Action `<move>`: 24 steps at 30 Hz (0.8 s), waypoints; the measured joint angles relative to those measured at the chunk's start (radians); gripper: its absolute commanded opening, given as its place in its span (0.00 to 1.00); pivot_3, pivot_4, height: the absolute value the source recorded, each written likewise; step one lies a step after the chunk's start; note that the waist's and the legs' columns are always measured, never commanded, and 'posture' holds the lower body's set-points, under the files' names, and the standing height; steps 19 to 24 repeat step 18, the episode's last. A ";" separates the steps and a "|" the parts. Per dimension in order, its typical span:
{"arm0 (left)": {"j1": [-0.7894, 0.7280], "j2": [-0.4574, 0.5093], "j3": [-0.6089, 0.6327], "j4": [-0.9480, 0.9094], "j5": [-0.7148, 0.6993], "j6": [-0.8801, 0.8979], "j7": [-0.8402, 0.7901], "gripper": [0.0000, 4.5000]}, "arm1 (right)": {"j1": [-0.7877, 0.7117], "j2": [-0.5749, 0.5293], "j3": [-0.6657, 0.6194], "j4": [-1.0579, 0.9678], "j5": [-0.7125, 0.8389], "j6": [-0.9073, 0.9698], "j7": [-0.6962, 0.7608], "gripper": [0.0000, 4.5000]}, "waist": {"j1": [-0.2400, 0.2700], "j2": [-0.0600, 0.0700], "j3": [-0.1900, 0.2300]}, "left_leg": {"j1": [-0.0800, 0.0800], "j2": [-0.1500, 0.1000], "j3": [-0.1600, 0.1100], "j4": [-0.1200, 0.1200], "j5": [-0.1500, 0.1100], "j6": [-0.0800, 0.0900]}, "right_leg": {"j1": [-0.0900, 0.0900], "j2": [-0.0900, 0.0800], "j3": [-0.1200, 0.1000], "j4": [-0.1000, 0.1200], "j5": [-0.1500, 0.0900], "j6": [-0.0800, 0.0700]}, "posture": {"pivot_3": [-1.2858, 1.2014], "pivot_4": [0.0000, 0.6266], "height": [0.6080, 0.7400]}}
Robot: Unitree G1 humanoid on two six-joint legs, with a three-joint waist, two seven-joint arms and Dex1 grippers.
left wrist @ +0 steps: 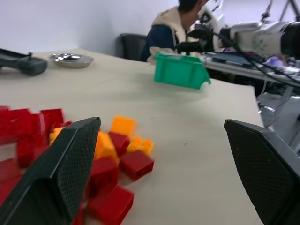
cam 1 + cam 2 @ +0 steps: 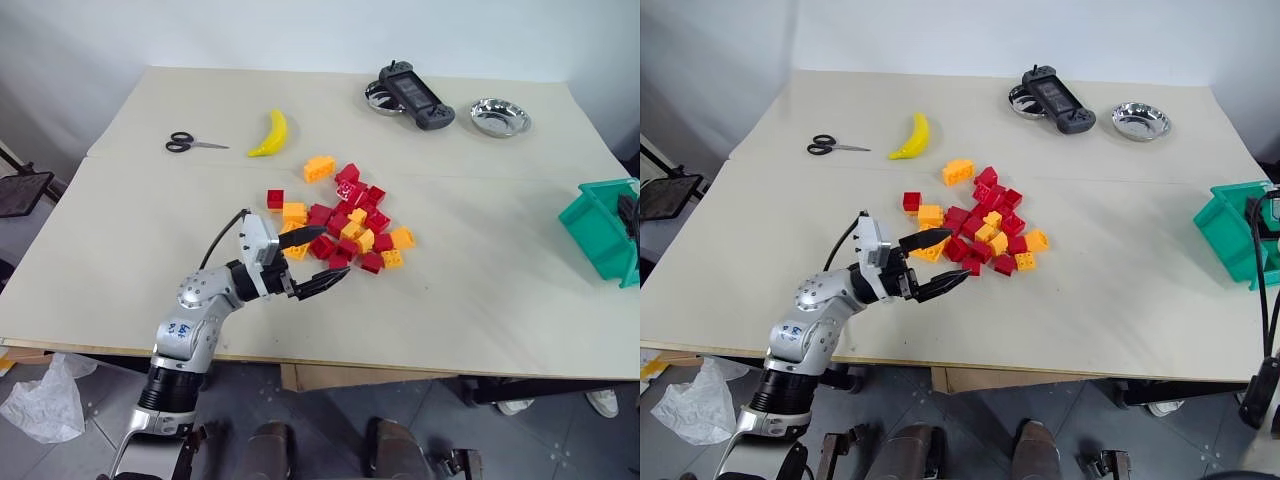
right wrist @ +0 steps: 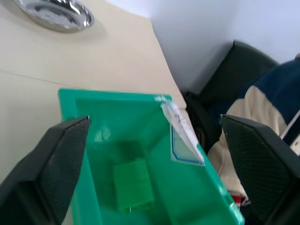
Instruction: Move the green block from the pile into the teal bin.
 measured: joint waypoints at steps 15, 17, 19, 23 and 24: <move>0.225 0.195 0.159 0.007 0.091 -0.152 0.050 1.00 | 0.710 0.224 0.096 -1.119 0.423 0.168 0.631 0.99 | 0.026 0.001 0.000 | 0.001 0.001 -0.001 -0.004 0.000 -0.001 | 0.000 0.001 -0.001 -0.001 0.000 0.000 | 0.52 0.24 1.00; 0.254 0.186 0.179 0.003 0.100 -0.168 0.085 1.00 | 0.761 0.278 0.104 -1.155 0.409 0.135 0.617 0.99 | 0.029 0.001 0.000 | 0.001 0.001 -0.001 -0.001 0.000 -0.001 | 0.000 0.001 0.000 0.000 0.000 0.000 | 0.52 0.24 1.00; 0.266 0.179 0.187 -0.001 0.105 -0.179 0.103 1.00 | 0.769 0.306 0.103 -1.157 0.405 0.123 0.592 0.99 | 0.028 0.001 0.000 | 0.002 0.001 -0.001 -0.001 0.000 -0.001 | 0.000 0.001 0.000 0.000 0.001 -0.001 | 0.52 0.24 1.00; 0.266 0.179 0.187 -0.001 0.105 -0.179 0.103 1.00 | 0.769 0.306 0.103 -1.157 0.405 0.123 0.592 0.99 | 0.028 0.001 0.000 | 0.002 0.001 -0.001 -0.001 0.000 -0.001 | 0.000 0.001 0.000 0.000 0.001 -0.001 | 0.52 0.24 1.00; 0.266 0.179 0.187 -0.001 0.105 -0.179 0.103 1.00 | 0.769 0.306 0.103 -1.157 0.405 0.123 0.592 0.99 | 0.028 0.001 0.000 | 0.002 0.001 -0.001 -0.001 0.000 -0.001 | 0.000 0.001 0.000 0.000 0.001 -0.001 | 0.52 0.24 1.00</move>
